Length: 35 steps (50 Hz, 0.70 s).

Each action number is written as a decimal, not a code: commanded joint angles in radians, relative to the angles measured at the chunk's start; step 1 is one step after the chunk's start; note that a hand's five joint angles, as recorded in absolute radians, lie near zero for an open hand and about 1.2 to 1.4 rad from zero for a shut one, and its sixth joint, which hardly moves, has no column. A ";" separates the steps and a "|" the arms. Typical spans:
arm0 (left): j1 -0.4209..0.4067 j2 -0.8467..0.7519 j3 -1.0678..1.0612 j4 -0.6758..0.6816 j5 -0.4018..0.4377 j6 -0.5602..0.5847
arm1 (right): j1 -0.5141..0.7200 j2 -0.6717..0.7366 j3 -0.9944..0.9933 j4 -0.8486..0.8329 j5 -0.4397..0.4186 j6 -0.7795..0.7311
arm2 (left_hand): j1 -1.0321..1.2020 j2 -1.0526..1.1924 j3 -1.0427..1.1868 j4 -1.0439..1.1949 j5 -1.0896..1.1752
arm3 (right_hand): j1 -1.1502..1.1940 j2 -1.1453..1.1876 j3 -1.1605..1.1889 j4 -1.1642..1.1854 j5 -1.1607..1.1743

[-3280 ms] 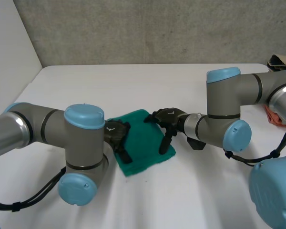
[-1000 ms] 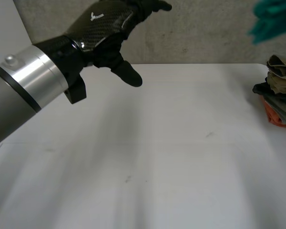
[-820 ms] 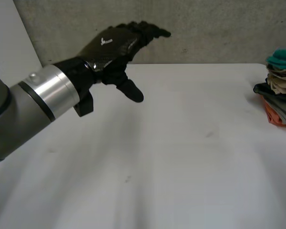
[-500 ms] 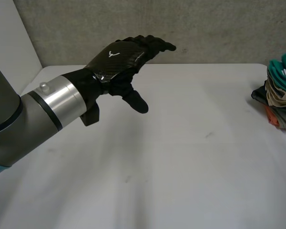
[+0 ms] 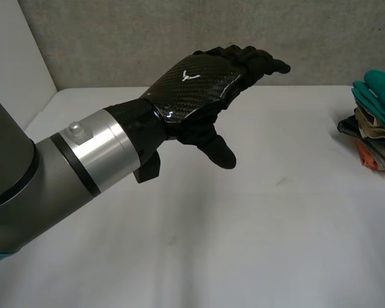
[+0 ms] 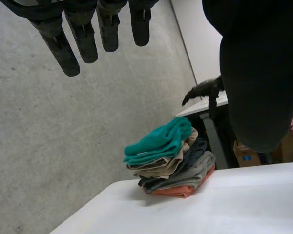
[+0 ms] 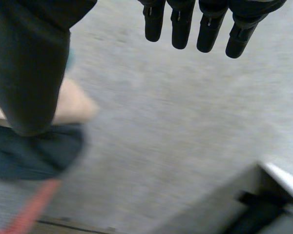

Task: Fold the laundry.

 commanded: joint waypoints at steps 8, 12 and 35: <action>-0.003 0.037 0.108 0.027 -0.045 -0.009 | 0.117 -0.082 -0.222 -0.269 0.249 -0.074 | -0.018 -0.030 -0.037 -0.028 -0.044 | -0.061 -0.036 -0.036 -0.036 -0.043; 0.008 0.063 0.157 0.026 -0.183 -0.010 | 0.278 -0.200 -0.121 -0.402 0.218 -0.046 | -0.018 -0.030 -0.037 -0.028 -0.044 | -0.061 -0.036 -0.036 -0.036 -0.043; 0.715 0.036 -0.232 -0.085 -0.533 0.420 | 0.836 -0.323 0.554 -0.413 -0.017 0.057 | -0.018 -0.030 -0.037 -0.028 -0.044 | -0.061 -0.036 -0.036 -0.036 -0.043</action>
